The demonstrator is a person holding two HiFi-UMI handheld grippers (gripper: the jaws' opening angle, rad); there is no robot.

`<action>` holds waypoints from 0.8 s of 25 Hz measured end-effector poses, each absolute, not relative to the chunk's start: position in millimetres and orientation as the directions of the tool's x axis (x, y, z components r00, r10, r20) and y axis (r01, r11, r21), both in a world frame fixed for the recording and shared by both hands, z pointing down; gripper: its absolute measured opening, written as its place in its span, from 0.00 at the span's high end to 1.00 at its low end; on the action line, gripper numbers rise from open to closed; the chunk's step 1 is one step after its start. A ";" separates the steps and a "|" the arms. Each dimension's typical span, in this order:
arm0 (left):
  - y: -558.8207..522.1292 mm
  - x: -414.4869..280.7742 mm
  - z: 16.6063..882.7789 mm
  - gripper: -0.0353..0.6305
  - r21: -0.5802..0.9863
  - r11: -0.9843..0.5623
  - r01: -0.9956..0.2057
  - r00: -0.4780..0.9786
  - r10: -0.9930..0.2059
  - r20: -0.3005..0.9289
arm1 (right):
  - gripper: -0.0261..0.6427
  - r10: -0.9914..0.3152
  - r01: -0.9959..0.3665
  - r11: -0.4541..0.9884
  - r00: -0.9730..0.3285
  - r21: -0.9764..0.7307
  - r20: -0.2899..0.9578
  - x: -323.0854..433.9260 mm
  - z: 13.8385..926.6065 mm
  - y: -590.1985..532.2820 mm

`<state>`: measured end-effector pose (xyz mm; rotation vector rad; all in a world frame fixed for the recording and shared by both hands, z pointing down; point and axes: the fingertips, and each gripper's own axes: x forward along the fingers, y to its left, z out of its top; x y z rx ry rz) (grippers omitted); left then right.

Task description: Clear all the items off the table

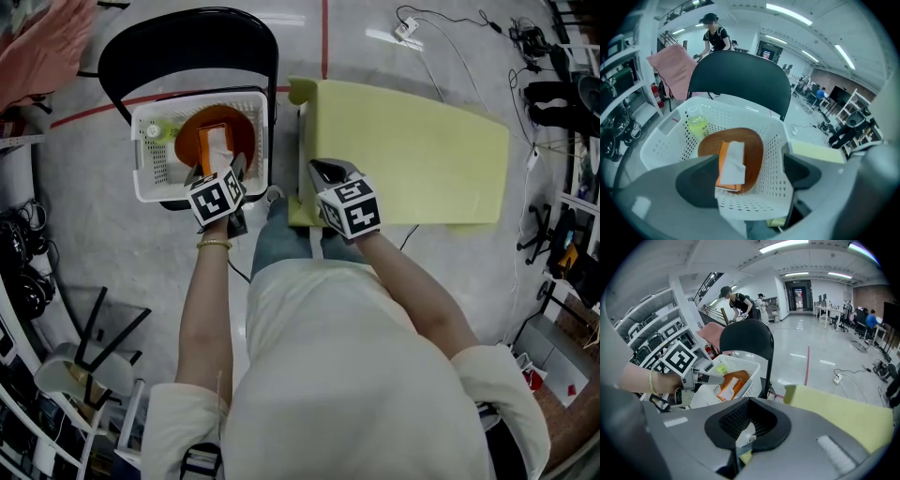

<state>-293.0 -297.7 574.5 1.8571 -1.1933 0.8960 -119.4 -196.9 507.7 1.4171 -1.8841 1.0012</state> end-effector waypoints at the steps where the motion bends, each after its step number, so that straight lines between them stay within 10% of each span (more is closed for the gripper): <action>1: -297.5 -293.9 573.5 0.31 0.209 -0.291 -0.934 0.321 -0.418 0.850 | 0.96 -0.534 -0.961 0.158 -0.275 -0.225 0.800 -120.0 507.5 -196.3; 9: -293.9 -295.7 565.6 0.33 0.217 -0.286 -0.934 0.327 -0.429 0.842 | 0.96 -0.546 -0.963 0.154 -0.271 -0.222 0.793 -119.9 503.9 -194.2; 20: -285.8 -272.5 527.4 0.71 0.254 -0.363 -0.896 0.405 -0.437 0.803 | 0.96 -0.583 -0.970 0.104 -0.239 -0.221 0.776 -114.4 496.1 -191.3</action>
